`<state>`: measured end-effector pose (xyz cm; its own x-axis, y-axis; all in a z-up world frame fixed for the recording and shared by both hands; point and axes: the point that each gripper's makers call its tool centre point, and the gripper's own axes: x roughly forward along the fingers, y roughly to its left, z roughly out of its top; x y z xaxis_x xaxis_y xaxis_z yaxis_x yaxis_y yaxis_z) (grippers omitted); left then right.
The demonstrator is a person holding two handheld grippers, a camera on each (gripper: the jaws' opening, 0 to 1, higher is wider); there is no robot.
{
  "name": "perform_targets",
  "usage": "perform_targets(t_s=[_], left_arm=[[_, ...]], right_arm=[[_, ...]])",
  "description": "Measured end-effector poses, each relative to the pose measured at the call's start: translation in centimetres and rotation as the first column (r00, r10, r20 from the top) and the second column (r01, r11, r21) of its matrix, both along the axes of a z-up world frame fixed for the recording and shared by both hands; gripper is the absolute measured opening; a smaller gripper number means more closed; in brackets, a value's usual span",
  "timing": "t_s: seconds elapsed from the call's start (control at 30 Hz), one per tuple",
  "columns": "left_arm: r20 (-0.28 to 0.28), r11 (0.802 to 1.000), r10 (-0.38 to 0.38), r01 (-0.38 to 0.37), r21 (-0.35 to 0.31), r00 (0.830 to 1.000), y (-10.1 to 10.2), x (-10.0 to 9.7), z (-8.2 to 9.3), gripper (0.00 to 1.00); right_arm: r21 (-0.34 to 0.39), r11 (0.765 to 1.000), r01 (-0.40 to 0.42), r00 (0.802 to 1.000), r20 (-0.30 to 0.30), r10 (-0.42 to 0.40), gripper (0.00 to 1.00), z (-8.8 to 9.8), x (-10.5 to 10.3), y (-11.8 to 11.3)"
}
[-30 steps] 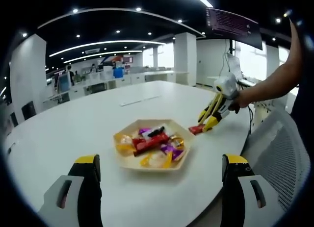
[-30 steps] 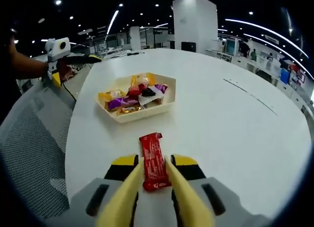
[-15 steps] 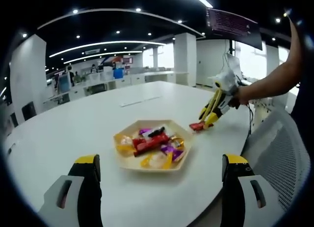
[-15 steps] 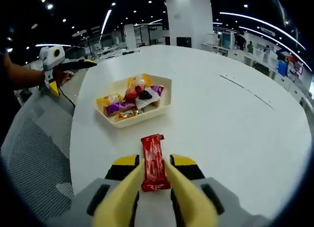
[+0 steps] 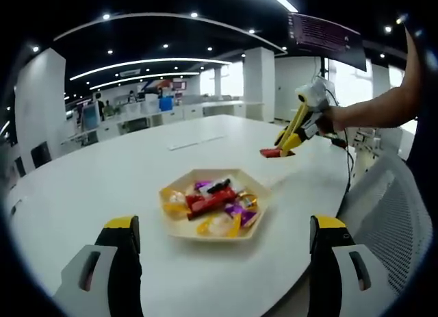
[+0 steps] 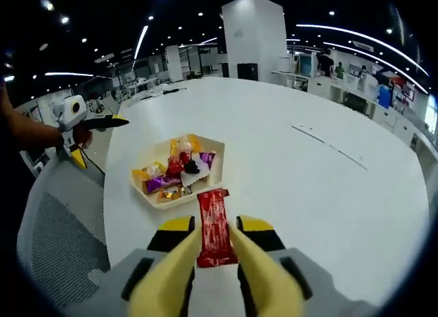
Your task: Place the target food into the container with the food tongs after gripping and lifting it, then release it inside without dropping or visibly crushing the food.
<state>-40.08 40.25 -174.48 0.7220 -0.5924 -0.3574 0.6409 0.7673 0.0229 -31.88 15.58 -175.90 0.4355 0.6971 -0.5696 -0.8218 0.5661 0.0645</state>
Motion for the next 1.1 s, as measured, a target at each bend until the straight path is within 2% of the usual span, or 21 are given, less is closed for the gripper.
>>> perform_targets(t_s=[0.1,0.3,0.5,0.93,1.03,1.1], left_arm=[[-0.024,1.0,-0.006,0.006,-0.002,1.0,-0.1,-0.1,-0.3,1.0],[-0.016,1.0,-0.009,0.009,0.006,1.0,-0.2,-0.1,-0.3,1.0],[-0.017,1.0,-0.013,0.013,0.012,1.0,-0.2,-0.2,-0.3,1.0],[0.001,1.0,0.005,-0.005,0.006,1.0,0.1,0.1,0.0,1.0],[0.019,1.0,0.016,-0.016,0.008,1.0,0.3,0.2,0.3,1.0],[0.01,1.0,0.018,-0.018,0.0,1.0,0.3,0.2,0.3,1.0]], right_arm=[[0.002,1.0,0.004,1.0,0.005,-0.004,0.23,0.3,0.1,0.1],[0.017,1.0,0.007,1.0,0.011,-0.007,0.23,1.3,0.6,0.9],[0.019,0.999,-0.029,0.999,0.028,0.028,0.23,2.4,0.9,3.3],[0.042,0.981,-0.188,0.981,0.05,0.186,0.23,4.1,0.7,13.5],[0.044,0.977,-0.209,0.977,0.05,0.207,0.23,4.3,0.7,15.1],[0.048,0.972,-0.231,0.972,0.054,0.228,0.23,4.7,0.6,16.4]])
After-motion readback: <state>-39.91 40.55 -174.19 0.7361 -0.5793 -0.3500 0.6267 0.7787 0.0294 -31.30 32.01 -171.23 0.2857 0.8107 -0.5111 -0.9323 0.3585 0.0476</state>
